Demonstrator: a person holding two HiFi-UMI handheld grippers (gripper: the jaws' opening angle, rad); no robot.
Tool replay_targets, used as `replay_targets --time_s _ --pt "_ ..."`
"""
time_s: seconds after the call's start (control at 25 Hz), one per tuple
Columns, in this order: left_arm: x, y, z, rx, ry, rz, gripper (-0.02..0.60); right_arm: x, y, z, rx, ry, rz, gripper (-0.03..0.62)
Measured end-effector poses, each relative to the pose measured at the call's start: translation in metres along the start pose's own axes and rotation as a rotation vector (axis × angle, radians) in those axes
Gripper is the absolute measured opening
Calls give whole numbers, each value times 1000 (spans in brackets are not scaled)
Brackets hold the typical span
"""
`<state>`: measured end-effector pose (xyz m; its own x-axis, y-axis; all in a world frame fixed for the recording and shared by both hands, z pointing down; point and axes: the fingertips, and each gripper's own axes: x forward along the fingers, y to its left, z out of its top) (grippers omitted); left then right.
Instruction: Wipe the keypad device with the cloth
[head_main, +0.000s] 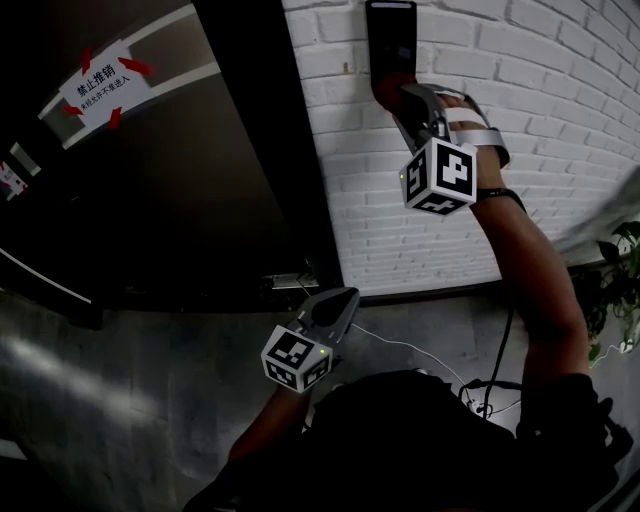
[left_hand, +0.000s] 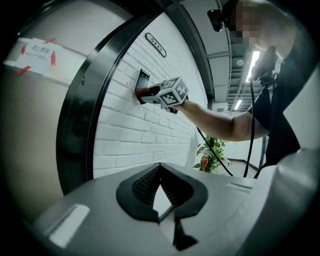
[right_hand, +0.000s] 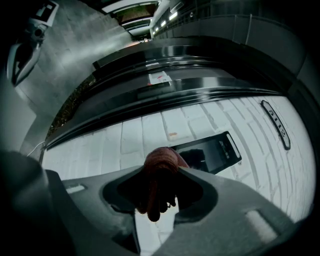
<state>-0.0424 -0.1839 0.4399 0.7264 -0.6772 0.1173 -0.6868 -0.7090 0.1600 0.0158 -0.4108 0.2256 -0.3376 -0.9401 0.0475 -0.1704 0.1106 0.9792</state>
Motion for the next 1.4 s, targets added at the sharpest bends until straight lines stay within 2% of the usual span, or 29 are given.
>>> replay_targets --time_s 0.6,0.84,0.96,1.12,1.28,1.4 --pt "-28 5 0 -11 1 -50 16 3 26 -8 -22 118 69 142" --pt "-45 3 -6 -20 31 -123 15 -21 44 -15 41 191 103 143" --pt "-49 3 -15 -19 56 -153 15 -46 67 -12 145 178 138 143" --pt "-51 6 -16 -22 46 -145 17 -88 107 -4 387 110 208 143" --pt "-56 1 -16 -17 40 -112 15 -144 144 12 677 -16 277 143" --pt "-56 -6 -10 -16 14 -70 17 -189 163 22 822 -98 305 143"
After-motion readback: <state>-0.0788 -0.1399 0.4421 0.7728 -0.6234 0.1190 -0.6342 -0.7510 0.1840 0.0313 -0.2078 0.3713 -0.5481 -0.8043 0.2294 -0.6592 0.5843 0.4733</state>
